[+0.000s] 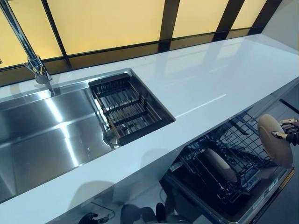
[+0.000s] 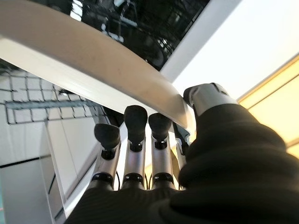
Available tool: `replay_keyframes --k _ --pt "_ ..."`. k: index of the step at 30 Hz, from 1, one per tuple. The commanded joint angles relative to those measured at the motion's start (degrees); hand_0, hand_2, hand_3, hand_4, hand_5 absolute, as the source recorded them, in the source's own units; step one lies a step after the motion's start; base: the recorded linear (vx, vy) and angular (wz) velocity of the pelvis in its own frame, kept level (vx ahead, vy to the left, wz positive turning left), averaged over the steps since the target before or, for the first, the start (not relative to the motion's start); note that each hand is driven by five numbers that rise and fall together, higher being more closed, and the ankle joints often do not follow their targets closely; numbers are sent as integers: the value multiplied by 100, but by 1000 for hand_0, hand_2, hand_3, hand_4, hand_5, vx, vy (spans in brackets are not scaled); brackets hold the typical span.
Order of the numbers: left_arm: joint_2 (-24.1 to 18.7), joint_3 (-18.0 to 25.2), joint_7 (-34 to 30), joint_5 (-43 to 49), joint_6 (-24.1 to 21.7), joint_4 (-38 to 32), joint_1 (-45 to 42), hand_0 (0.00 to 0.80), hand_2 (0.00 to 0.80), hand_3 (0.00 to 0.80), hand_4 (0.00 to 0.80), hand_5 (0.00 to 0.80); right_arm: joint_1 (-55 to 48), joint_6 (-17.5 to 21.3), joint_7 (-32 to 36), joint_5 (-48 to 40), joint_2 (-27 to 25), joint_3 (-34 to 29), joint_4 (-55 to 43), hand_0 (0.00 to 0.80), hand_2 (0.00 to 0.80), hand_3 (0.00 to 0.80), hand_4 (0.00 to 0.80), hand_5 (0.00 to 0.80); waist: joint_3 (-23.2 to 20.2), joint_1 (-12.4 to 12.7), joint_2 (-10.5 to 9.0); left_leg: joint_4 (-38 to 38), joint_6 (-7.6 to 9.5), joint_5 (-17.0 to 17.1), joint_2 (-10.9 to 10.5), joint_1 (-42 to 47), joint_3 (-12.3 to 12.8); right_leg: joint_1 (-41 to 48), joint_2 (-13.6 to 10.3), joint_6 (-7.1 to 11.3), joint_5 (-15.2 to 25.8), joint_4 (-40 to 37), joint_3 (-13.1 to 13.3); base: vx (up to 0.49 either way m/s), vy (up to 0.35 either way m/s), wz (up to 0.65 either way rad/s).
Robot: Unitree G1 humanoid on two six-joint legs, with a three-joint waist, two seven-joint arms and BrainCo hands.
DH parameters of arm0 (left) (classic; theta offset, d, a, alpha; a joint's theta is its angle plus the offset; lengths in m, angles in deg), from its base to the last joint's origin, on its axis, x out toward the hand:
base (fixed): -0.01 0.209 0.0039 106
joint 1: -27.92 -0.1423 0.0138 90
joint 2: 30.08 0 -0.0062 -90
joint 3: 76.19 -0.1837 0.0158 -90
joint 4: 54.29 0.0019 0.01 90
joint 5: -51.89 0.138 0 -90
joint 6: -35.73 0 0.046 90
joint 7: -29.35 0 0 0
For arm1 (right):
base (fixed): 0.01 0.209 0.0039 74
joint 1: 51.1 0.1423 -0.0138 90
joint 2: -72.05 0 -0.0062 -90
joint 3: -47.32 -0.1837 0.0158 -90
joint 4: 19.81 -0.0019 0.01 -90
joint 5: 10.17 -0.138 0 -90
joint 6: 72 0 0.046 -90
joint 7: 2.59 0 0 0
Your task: Take plates into dishwasher
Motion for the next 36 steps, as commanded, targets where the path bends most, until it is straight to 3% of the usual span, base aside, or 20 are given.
replay_keyframes --k 1,16,36 --pt "-246 181 26 254 -274 229 490 0 0 0 0 0 377 282 49 78 -93 -415 241 800 800 800 800 800 91 -27 -194 -13 144 107 102 -104 -80 380 38 198 -380 128 -211 22 -67 -3" --pt "-331 -50 61 317 -189 -84 584 0 0 0 0 0 1265 296 112 320 -152 523 565 800 800 800 800 800 436 171 -63 14 74 239 180 -335 -306 199 70 137 -391 167 -281 -1 -67 -1" --pt "-601 -359 120 -51 -95 -658 1108 0 0 0 0 0 3620 21 -440 500 -526 2045 1520 800 800 800 800 800 1190 430 292 389 -53 405 282 -1086 -922 -483 10 -37 -605 772 -403 -58 -122 0"
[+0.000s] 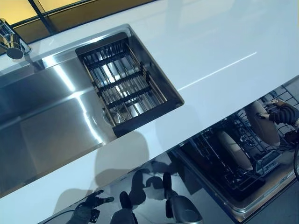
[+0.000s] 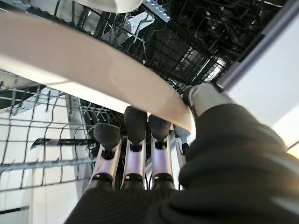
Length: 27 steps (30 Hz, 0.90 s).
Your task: Take plates into dishwasher
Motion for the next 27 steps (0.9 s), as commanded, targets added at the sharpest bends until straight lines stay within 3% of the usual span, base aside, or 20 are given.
replay_keyframes --k 1,11,27 --pt "-484 1 119 -192 -119 -110 409 0 0 0 0 0 876 47 -289 58 -430 356 263 800 800 800 800 800 -27 76 -306 264 -102 333 106 -395 -502 125 -161 145 -721 797 -371 -39 -99 0" --pt "-622 -5 83 -325 -186 -245 420 0 0 0 0 0 1632 -27 -155 288 -641 845 709 800 800 800 800 800 195 128 -143 514 -154 306 100 -615 -538 -119 -238 75 -820 1033 -466 -50 -45 -9" --pt "-751 -14 -43 -377 -175 -343 544 0 0 0 0 0 1537 -296 -224 959 -414 1106 1181 800 800 800 800 800 280 148 -92 609 -149 287 88 -724 -491 -227 -274 71 -845 1081 -486 -3 -1 0"
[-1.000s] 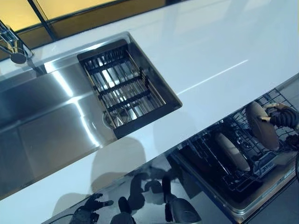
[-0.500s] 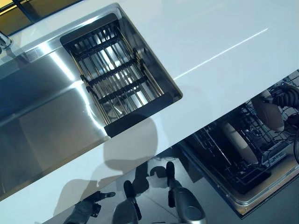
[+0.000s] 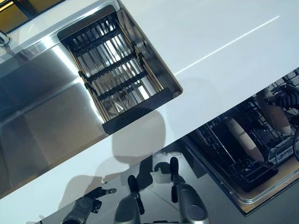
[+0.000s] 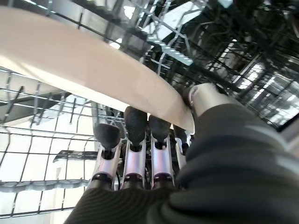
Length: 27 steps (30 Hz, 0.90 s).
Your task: Take plates into dishwasher
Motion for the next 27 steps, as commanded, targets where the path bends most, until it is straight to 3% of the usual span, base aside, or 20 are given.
replay_keyframes --k 1,9,16,27 --pt "-624 112 121 -268 -167 -50 304 0 0 0 0 0 342 -86 -177 197 -173 524 162 800 800 800 800 800 -251 -16 -460 411 -198 247 53 -429 -328 211 -271 208 -843 804 -362 0 0 0" --pt "-663 97 121 -278 -100 -220 353 0 0 0 0 0 875 -109 -309 285 -18 1138 657 800 800 800 800 800 -246 26 -456 409 -193 225 69 -385 -234 189 -256 224 -789 745 -336 -16 13 -4" --pt "-662 110 71 -202 -178 -306 256 0 0 0 0 0 983 32 -418 321 33 1261 1194 800 800 800 800 800 -298 64 -455 390 -189 232 75 -316 -184 225 -233 232 -780 709 -288 12 3 -2" --pt "-659 -54 -48 -294 -168 -259 446 0 0 0 0 0 1267 28 -818 600 -8 1321 2017 800 800 800 800 800 -280 28 -192 231 -215 218 -30 -280 -194 51 -298 235 -758 735 -261 -8 28 0"
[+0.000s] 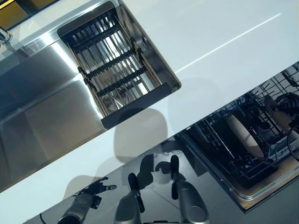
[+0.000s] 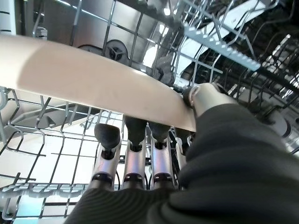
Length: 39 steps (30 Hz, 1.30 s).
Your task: Take plates into dishwasher
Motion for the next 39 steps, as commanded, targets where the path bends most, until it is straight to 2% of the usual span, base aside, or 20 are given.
replay_keyframes --k 1,16,24,37,38,39 --pt "-571 -13 98 -295 -178 -130 356 0 0 0 0 0 361 -55 -459 323 -135 451 493 800 800 800 800 800 -312 -17 -199 230 -231 218 -30 -200 -211 276 -278 260 -750 509 -258 0 0 0" --pt "-531 -182 41 -389 -80 -378 398 0 0 0 0 0 371 -256 -1219 334 -218 303 317 800 800 800 800 800 -338 -64 46 240 -210 206 -130 -236 -255 112 -382 235 -812 661 -277 0 9 1" --pt "-422 -265 109 -380 -106 -357 373 0 0 0 0 0 403 -436 -1456 392 -192 271 118 800 800 800 800 800 -345 -86 53 151 -190 161 -168 -187 -220 101 -384 244 -789 622 -284 0 4 0" --pt "-415 -272 69 -296 -96 -402 366 0 0 0 0 0 387 -641 -1182 445 -106 352 288 800 800 800 800 800 -388 -56 -8 57 -190 158 -176 -134 -180 162 -363 260 -704 464 -312 0 0 0" --pt "-409 -280 83 -298 -96 -398 365 0 0 0 0 0 348 -626 -1227 443 -79 337 302 521 521 521 521 521 -389 -57 -10 55 -190 156 -171 -123 -173 167 -365 260 -701 462 -318 0 0 0" --pt "-414 -287 84 -306 -93 -387 377 0 0 0 0 0 325 -606 -1243 414 -65 324 336 160 160 160 160 160 -392 -57 -14 46 -189 154 -173 -113 -172 169 -367 262 -697 459 -323 0 0 0"
